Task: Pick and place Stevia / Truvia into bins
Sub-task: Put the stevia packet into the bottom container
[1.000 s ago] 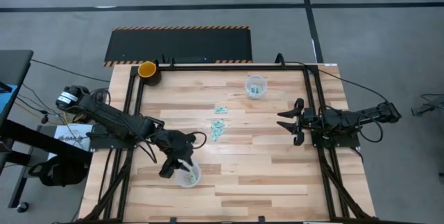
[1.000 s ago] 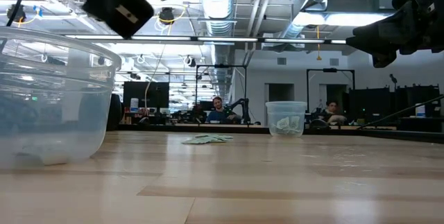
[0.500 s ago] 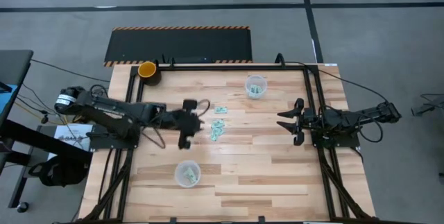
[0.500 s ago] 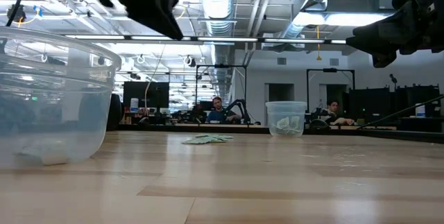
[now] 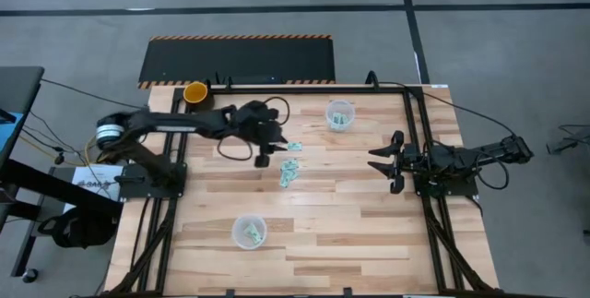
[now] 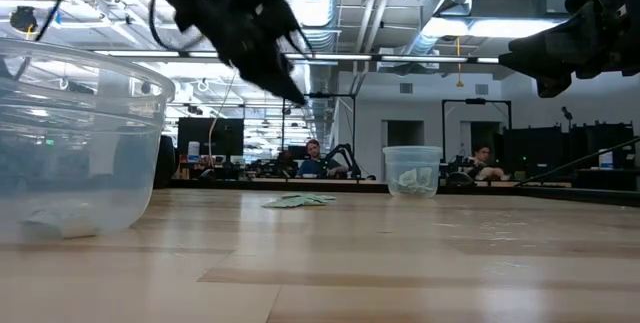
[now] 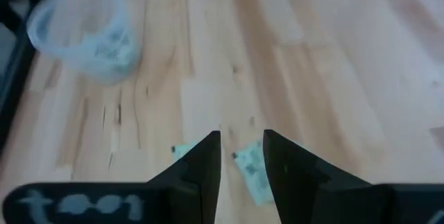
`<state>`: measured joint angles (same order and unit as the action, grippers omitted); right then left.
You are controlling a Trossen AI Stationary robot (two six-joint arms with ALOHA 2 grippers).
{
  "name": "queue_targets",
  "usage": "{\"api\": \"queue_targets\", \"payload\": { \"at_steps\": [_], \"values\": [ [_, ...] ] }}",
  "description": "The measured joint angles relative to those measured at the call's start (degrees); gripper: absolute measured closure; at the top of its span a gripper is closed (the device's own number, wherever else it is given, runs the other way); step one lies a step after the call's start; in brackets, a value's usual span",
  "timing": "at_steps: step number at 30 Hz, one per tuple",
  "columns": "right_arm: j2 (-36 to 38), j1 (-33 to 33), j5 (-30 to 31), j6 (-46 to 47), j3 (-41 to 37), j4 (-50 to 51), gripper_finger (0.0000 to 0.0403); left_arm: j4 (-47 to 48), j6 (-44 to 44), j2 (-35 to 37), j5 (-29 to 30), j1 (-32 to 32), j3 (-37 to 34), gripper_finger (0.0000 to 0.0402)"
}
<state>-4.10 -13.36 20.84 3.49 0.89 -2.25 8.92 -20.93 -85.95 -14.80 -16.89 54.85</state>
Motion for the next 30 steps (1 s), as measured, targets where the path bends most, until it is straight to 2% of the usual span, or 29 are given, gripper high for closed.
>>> {"api": "queue_targets", "payload": {
  "at_steps": [8,14,23,30],
  "values": [
    [0.0,0.01,0.0,-0.01,0.0,0.05,0.0243,-9.12,-0.13,-10.91,0.18,-1.9,-0.04,0.0303],
    [0.0,0.0,0.0,0.0,0.0,0.05,0.0243,-12.69,-1.86,-15.52,3.65,-1.9,-0.04,0.0303],
    [-0.01,0.0,0.0,-0.02,0.0,0.05,0.0243,-12.85,-2.64,-16.44,8.73,-1.92,-0.09,0.0303],
    [-0.02,0.0,0.0,-0.02,0.0,0.05,0.0243,-11.45,-2.44,-16.44,9.3,-1.92,-0.09,0.0303]
  ]
}}
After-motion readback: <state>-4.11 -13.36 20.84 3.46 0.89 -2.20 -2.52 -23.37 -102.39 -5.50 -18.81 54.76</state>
